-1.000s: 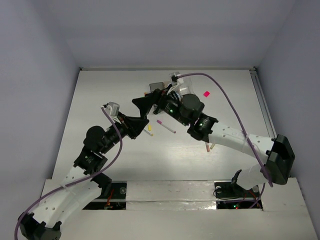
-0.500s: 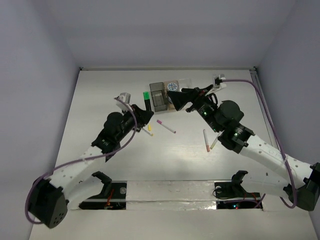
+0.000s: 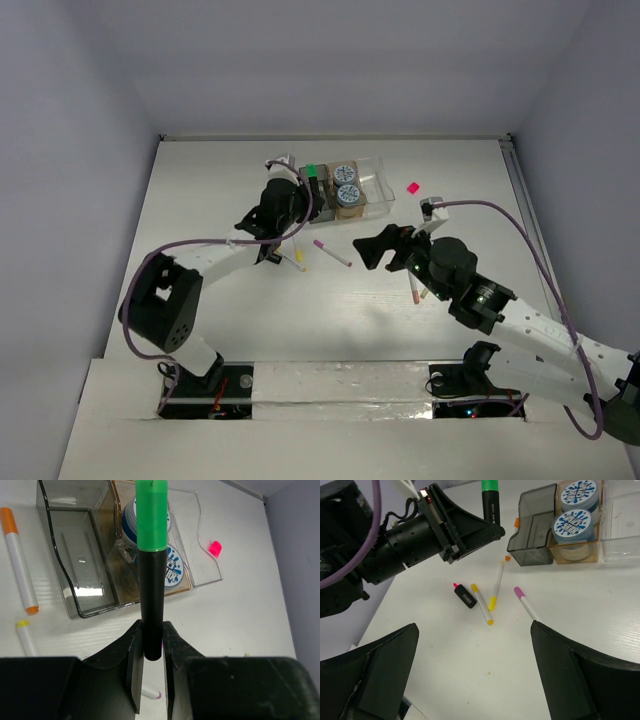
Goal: Sort the stationery into containers
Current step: Place the pen in the storage box.
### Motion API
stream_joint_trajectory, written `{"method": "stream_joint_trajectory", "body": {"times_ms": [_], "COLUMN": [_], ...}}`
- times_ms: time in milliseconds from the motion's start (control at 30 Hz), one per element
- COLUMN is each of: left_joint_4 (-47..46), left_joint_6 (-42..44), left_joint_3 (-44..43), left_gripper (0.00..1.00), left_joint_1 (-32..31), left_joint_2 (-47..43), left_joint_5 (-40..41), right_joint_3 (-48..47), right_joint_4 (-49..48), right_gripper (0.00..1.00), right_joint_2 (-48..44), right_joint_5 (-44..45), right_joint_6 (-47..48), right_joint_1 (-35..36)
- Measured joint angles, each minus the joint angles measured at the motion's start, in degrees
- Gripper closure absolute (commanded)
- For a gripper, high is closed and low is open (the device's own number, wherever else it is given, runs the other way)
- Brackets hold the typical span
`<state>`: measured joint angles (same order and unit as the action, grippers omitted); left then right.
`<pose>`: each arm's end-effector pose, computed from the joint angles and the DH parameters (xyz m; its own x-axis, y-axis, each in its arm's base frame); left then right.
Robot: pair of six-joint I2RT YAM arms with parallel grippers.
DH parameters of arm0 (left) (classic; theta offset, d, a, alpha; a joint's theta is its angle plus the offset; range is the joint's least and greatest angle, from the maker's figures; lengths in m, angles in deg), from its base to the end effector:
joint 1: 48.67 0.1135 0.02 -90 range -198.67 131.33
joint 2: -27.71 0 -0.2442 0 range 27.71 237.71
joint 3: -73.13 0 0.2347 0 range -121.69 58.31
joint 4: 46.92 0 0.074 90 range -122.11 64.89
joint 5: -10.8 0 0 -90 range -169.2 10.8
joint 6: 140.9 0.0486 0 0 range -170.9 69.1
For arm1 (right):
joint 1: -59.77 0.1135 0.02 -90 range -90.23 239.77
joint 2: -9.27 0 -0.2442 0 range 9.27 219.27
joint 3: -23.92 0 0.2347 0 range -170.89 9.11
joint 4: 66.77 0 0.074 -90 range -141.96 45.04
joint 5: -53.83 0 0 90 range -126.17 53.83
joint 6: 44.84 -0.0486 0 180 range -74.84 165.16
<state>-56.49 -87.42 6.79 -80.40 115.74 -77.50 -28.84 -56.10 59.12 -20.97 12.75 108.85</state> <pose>0.2980 -0.1826 0.2451 -0.4417 -0.4263 -0.7894 0.2964 0.7612 -0.5768 0.1516 0.1554 0.2957 -0.3743 0.3579 -0.8555 -0.4245 0.7540 0.5012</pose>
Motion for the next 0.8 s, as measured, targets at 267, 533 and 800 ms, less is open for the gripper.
{"method": "stream_joint_trajectory", "body": {"times_ms": [267, 533, 800], "left_joint_4": [3.4, 6.9, 8.4], "left_joint_6": [-0.5, -1.1, -1.8], "left_joint_3": [-8.1, -13.9, -13.9], "left_gripper": [1.0, 0.96, 0.66], "left_joint_1": [0.4, 0.7, 0.7], "left_joint_2": [9.6, 16.8, 17.0], "left_joint_5": [0.0, 0.2, 0.5], "right_joint_3": [0.9, 1.4, 1.4], "right_joint_4": [2.0, 3.0, 3.5], "right_gripper": [0.0, 0.0, 0.0], "right_joint_2": [-6.1, -8.0, -8.6], "right_joint_5": [3.2, 5.3, 6.6], "right_joint_6": [0.5, 1.6, 2.3], "right_joint_1": [0.0, 0.0, 0.0]}}
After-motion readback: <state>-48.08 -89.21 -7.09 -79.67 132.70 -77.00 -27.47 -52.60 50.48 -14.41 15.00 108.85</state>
